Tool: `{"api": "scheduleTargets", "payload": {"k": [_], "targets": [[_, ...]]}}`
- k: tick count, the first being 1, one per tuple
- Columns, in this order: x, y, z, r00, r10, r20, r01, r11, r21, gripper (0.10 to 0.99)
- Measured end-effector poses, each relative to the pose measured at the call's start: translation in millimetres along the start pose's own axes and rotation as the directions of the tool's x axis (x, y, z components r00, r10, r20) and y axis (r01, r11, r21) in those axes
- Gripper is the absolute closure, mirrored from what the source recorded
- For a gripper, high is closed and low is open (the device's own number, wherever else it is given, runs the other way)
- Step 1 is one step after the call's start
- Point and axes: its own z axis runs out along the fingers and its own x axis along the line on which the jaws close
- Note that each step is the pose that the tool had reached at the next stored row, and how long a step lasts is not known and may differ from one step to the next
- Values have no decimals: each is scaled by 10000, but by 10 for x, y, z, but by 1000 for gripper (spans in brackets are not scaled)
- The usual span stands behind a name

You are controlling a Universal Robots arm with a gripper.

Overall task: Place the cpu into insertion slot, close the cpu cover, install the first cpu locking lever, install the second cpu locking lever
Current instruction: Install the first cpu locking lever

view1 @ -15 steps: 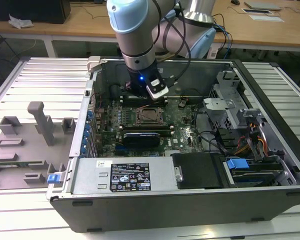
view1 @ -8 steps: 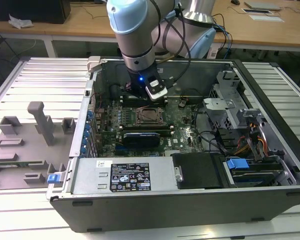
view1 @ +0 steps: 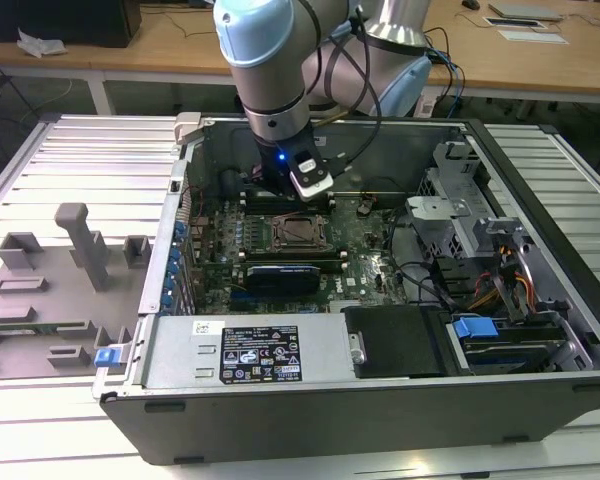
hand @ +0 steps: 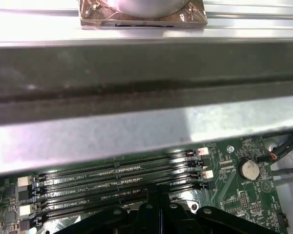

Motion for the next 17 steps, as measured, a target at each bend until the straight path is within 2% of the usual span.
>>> {"api": "scheduleTargets", "payload": {"k": [4, 12, 17], "targets": [[5, -3, 19, 9998, 197, 49, -197, 9998, 65, 980], [18, -12, 81, 9964, 822, 216, -827, 9963, 251, 980], [13, -14, 92, 9955, 919, 239, -926, 9953, 274, 980]]}}
